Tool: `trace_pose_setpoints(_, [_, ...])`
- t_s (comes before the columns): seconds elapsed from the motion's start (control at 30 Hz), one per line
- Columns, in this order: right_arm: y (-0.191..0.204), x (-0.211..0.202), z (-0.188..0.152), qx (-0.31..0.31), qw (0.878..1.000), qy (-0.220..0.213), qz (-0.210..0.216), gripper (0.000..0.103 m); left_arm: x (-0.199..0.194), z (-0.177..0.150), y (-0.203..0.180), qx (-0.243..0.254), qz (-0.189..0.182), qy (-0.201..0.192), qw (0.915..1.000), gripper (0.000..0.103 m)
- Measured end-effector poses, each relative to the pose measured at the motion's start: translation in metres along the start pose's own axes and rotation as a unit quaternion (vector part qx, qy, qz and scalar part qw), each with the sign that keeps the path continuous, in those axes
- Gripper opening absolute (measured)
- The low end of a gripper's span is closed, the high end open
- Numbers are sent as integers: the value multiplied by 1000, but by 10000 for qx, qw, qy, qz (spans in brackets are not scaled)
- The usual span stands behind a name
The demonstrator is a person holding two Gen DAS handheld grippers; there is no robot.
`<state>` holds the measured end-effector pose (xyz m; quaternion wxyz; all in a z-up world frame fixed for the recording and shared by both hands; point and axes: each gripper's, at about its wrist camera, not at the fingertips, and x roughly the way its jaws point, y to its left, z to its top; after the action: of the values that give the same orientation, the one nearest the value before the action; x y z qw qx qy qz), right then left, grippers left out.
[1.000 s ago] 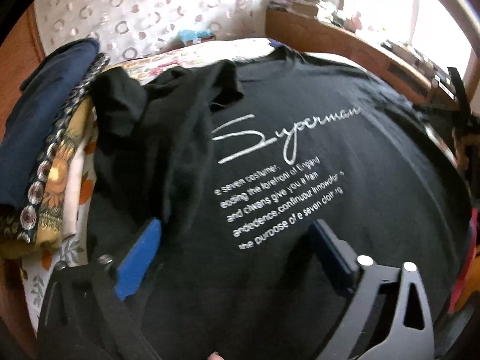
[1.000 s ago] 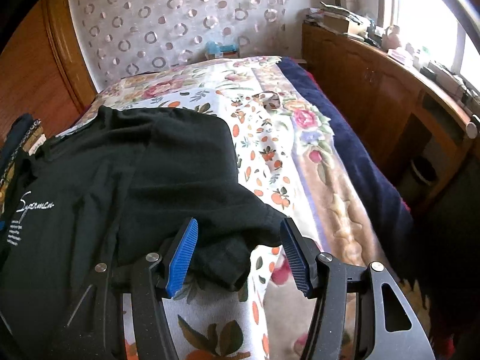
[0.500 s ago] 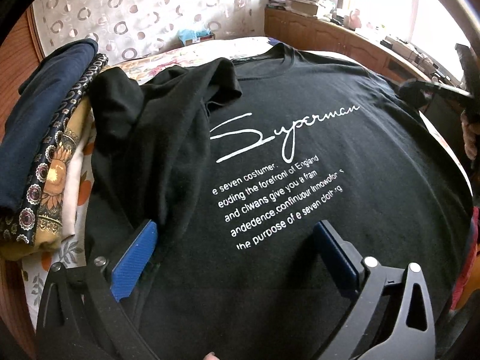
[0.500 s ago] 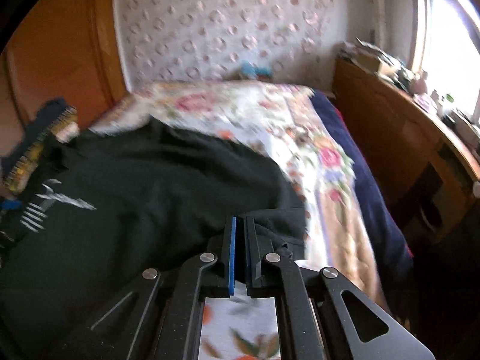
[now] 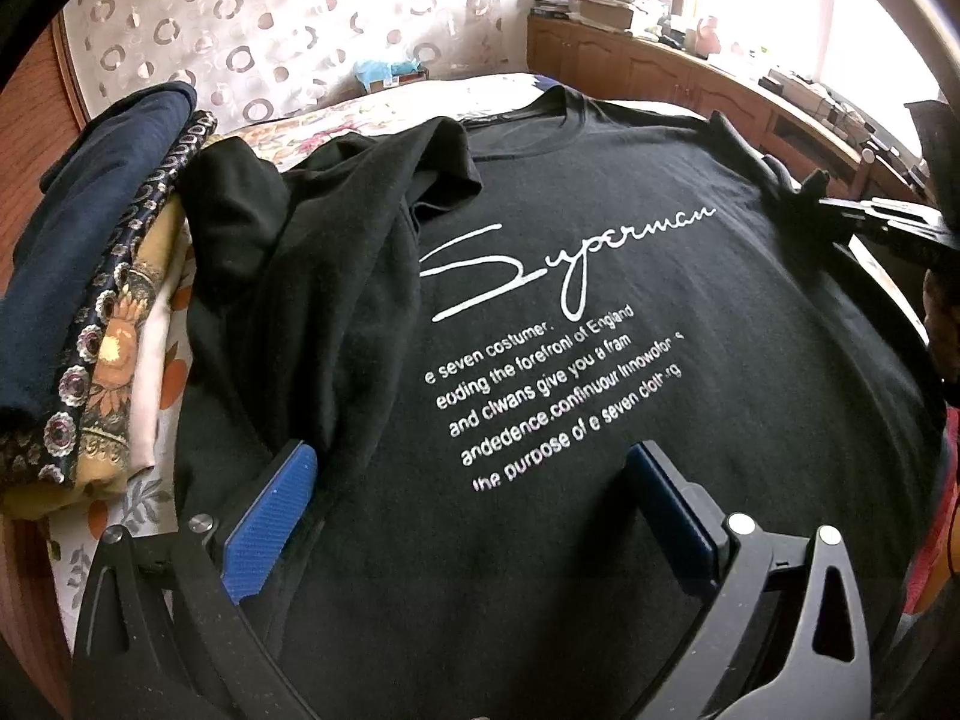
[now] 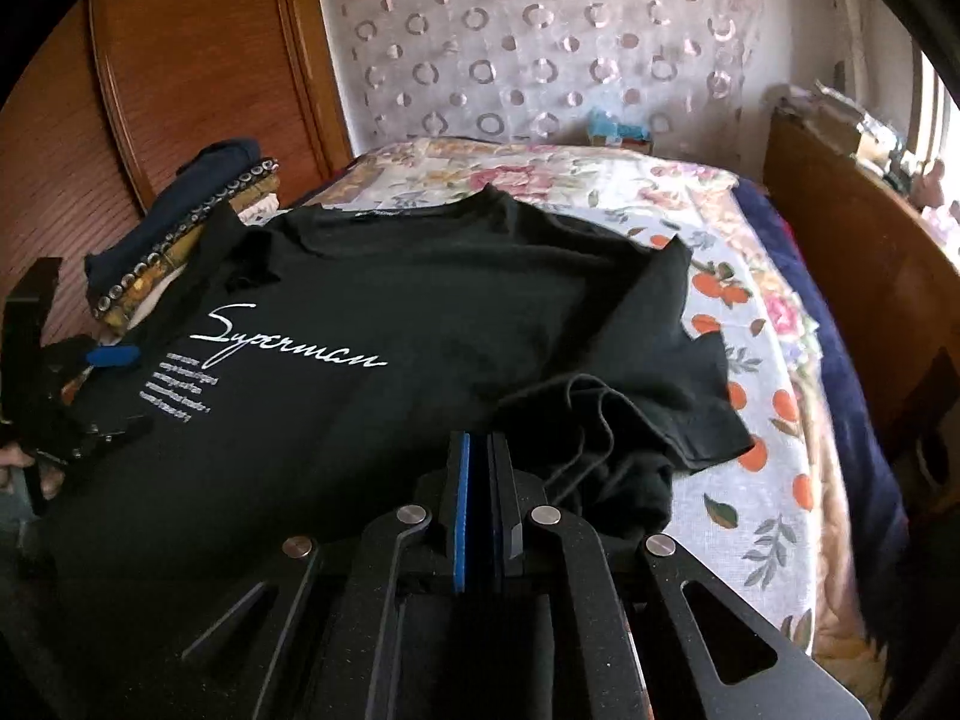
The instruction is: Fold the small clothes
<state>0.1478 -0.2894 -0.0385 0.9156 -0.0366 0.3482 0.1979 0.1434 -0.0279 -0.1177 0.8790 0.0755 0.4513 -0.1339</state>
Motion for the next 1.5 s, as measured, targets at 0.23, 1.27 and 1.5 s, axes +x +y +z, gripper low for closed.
trace_pose_setpoints(0.23, [1,-42,12,-101,9984,-557,-66,50,-33,0,-2,-105,-14,-492,9987,103])
trace_pose_setpoints(1.27, [-62,11,-19,360,9954,597,-653,7,-106,1,-15,-374,-332,-1367,9893,102])
trace_pose_setpoints(1.5, [-38,-15,24,72,10000,11,-55,5,-110,-2,-9,-454,-273,-1423,9884,102])
